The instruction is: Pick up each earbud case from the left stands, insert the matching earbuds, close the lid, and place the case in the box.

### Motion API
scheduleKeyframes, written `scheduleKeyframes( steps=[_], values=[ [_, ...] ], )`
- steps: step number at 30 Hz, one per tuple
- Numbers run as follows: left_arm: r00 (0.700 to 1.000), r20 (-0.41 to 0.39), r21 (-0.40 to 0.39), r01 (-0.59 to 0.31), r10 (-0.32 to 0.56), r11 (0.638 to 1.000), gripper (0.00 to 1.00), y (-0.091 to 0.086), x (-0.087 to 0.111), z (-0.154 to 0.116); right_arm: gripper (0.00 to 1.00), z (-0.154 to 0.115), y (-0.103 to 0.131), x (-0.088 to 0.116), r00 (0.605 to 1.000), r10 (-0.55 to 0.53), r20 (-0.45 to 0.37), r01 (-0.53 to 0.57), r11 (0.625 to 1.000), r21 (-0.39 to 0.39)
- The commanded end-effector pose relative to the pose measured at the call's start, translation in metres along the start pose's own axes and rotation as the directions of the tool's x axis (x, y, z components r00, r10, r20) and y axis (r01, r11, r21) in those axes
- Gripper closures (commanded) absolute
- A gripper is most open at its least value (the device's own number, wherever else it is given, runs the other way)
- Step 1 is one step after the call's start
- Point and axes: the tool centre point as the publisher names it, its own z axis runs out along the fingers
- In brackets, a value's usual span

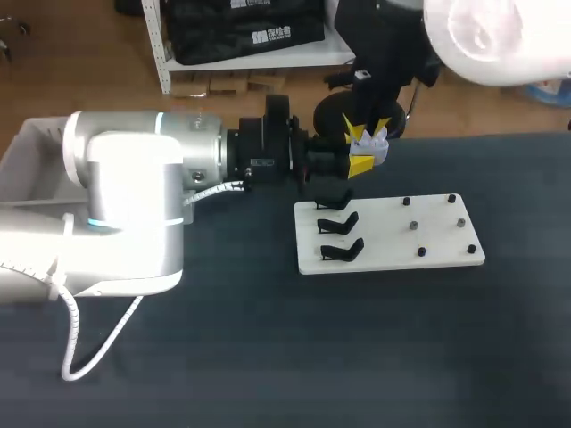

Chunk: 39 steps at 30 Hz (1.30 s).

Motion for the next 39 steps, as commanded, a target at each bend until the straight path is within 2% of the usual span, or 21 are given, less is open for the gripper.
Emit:
scheduleKeyframes(
  steps=[1,8,39],
  values=[
    [1.0,0.007,-0.005,-0.003,0.004,1.0,1.0,-0.001,0.001,0.0,1.0,0.006,-0.001,0.001,1.0,0.003,0.025,-0.003,1.0,0.0],
    [1.0,0.007,-0.005,-0.003,0.004,1.0,1.0,-0.001,0.001,0.0,1.0,0.009,-0.004,0.0,0.997,0.014,0.08,-0.012,1.0,-0.026],
    [1.0,0.007,-0.005,-0.003,0.004,1.0,1.0,-0.001,0.001,0.0,1.0,0.018,-0.015,-0.001,0.994,0.042,0.1,-0.041,0.999,-0.011]
  ],
)
